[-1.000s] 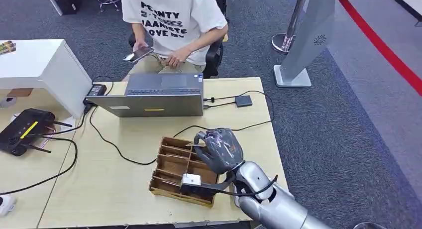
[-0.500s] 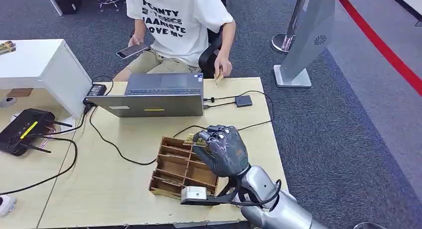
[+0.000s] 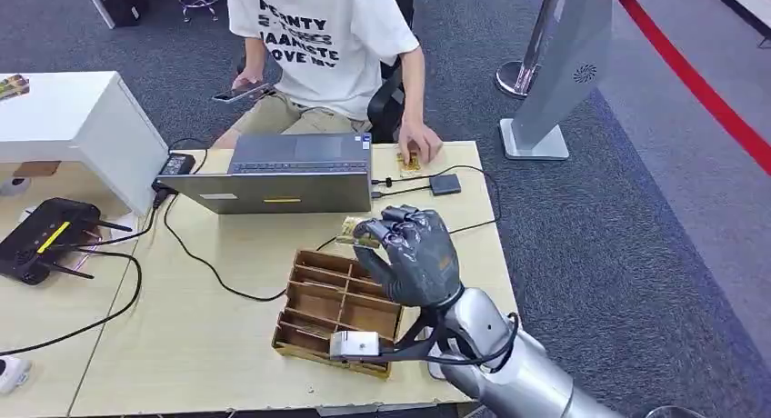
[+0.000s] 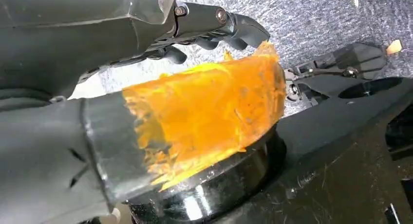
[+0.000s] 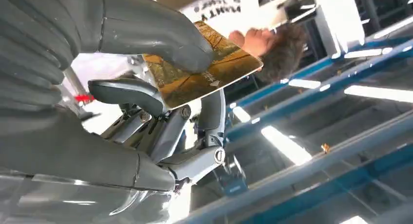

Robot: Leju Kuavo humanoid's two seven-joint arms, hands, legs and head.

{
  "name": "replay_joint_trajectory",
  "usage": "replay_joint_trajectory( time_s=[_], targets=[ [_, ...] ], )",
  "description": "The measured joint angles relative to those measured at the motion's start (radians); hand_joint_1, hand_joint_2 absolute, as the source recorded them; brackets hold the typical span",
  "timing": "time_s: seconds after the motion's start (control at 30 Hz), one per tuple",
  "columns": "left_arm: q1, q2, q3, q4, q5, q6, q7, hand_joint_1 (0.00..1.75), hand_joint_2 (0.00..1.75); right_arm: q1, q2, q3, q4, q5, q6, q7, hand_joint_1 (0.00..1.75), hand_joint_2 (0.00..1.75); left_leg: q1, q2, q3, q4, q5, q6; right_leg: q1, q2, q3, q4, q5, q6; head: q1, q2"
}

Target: Pass the card to the sensor for recognition and then transmit it.

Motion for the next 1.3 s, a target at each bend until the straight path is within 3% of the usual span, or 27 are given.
replay_joint_trajectory(
  time_s=[0.23, 0.6, 1.3],
  targets=[
    [-0.018, -0.002, -0.019, 0.000, -0.024, -0.013, 0.018, 0.00, 0.00, -0.091, 0.037, -0.033, 0.071, 0.042, 0.036, 0.040, 1.75, 1.75, 0.000, 0.000, 0.000, 0.000, 0.000, 0.000, 0.000, 0.000, 0.000, 0.000, 0.000, 0.000, 0.000, 0.000],
    [-0.032, -0.005, -0.043, 0.000, -0.050, -0.026, 0.032, 0.00, 0.00, -0.184, 0.091, -0.096, 0.208, 0.111, 0.037, 0.065, 1.75, 1.75, 0.000, 0.000, 0.000, 0.000, 0.000, -0.001, 0.000, 0.000, 0.000, 0.000, 0.001, 0.000, 0.000, 0.000],
    [-0.040, -0.013, -0.048, 0.000, -0.055, -0.031, 0.034, 0.00, 0.00, -0.205, 0.144, -0.145, 0.296, 0.138, 0.030, 0.072, 1.75, 1.75, 0.000, 0.000, 0.000, 0.000, 0.000, -0.001, 0.000, 0.000, 0.000, 0.000, 0.001, 0.000, 0.000, 0.000]
  ],
)
